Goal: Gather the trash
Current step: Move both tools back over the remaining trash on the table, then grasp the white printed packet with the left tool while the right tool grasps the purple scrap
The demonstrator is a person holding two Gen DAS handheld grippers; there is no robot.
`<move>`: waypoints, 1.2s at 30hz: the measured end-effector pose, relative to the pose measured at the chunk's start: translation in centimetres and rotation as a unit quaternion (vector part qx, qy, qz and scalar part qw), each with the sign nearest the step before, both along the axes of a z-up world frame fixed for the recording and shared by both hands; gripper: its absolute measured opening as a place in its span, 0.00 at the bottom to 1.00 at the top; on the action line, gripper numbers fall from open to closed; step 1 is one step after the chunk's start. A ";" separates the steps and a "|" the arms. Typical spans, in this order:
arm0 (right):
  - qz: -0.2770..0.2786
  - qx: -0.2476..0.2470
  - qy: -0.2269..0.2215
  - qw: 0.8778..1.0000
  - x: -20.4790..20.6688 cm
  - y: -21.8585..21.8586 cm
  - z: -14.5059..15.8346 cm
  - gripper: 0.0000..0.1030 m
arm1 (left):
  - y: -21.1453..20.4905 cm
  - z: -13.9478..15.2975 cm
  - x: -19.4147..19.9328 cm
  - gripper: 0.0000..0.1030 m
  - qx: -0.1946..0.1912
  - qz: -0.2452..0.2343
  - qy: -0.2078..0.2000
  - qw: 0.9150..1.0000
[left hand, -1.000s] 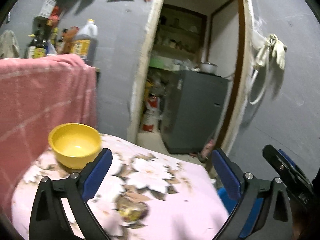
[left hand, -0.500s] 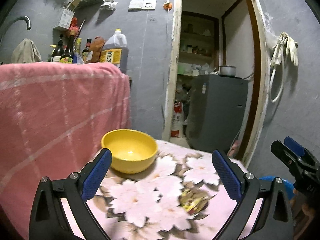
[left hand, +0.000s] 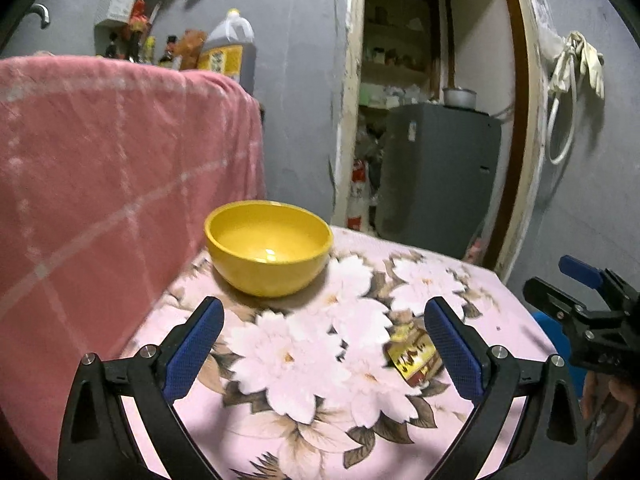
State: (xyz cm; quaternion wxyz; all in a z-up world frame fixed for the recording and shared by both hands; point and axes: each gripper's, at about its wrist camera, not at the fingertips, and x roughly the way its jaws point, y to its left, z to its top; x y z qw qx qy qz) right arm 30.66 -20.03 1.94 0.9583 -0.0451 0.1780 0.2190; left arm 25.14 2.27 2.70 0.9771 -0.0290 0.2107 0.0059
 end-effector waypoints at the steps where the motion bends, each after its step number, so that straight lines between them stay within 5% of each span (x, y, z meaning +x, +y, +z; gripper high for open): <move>1: -0.001 -0.004 0.007 1.000 0.3 0.0 -0.2 1.00 | -0.2 -0.4 0.4 0.95 0.000 -0.009 0.012 1.000; 12: -0.055 -0.027 0.110 0.992 4.2 -2.0 -2.7 1.00 | -3.9 -3.8 4.5 0.95 0.029 -0.098 0.158 0.982; 16: -0.060 -0.017 0.128 0.990 4.7 -2.7 -2.9 1.00 | -6.2 -4.8 5.3 0.95 0.075 -0.118 0.182 0.973; 21: -0.057 -0.020 0.143 0.988 5.0 -2.9 -3.3 1.00 | -7.3 -4.8 6.2 0.95 0.091 -0.114 0.177 0.973; 29: -0.042 -0.025 0.160 0.986 5.2 -2.3 -3.9 1.00 | -5.2 -4.2 6.5 0.56 0.034 -0.091 0.165 0.982; 36: -0.001 -0.023 0.174 0.985 5.1 -0.8 -4.2 1.00 | -3.0 -3.0 6.1 0.35 0.006 -0.089 0.167 0.982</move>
